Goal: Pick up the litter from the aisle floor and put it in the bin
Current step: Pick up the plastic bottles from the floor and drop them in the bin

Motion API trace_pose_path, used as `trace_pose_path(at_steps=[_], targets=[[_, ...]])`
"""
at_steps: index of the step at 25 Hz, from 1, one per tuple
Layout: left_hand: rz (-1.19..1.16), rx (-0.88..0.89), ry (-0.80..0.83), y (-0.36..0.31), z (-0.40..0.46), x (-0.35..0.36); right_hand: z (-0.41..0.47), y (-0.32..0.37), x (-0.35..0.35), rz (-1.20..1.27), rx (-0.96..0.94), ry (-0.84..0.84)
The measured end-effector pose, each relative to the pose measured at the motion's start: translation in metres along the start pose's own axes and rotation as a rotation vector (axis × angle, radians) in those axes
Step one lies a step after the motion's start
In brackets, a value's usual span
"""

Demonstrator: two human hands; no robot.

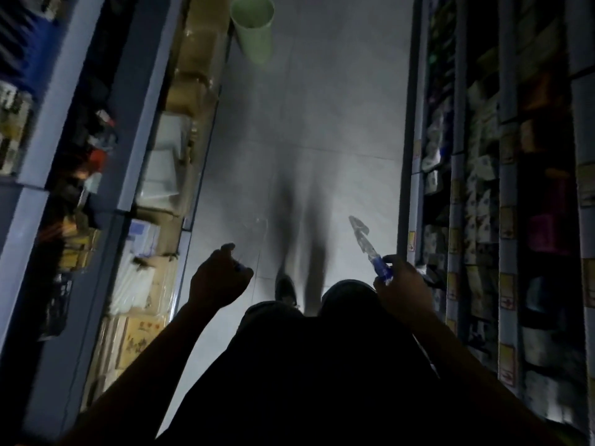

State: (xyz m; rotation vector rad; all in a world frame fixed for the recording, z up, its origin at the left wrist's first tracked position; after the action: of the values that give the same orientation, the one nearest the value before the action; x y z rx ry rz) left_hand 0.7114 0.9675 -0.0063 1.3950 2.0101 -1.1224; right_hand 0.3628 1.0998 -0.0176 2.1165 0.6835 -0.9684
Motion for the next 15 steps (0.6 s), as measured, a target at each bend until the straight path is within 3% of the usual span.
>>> trace_pose_path(at_steps=[8,15], targets=[[0.101,0.156,-0.007,-0.155,0.203,-0.074,0.153,0.0,-0.068,0.099,0.087,-0.03],[0.075,0.027,0.025,-0.229,0.29,-0.105,0.332,0.061,-0.154,0.11,-0.051,0.002]])
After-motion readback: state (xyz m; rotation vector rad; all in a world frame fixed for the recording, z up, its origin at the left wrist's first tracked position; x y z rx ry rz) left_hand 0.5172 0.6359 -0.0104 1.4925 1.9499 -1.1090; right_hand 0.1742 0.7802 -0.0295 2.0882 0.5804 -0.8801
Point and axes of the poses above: each hand's wrist, its own z-axis towards the middle knuckle, its own x-axis out of the palm, y = z × x, the point moved 2 cm from there along z, towards the middle knuckle, and after that the axes turned 3 degrees about y, right-handed, at the moved point
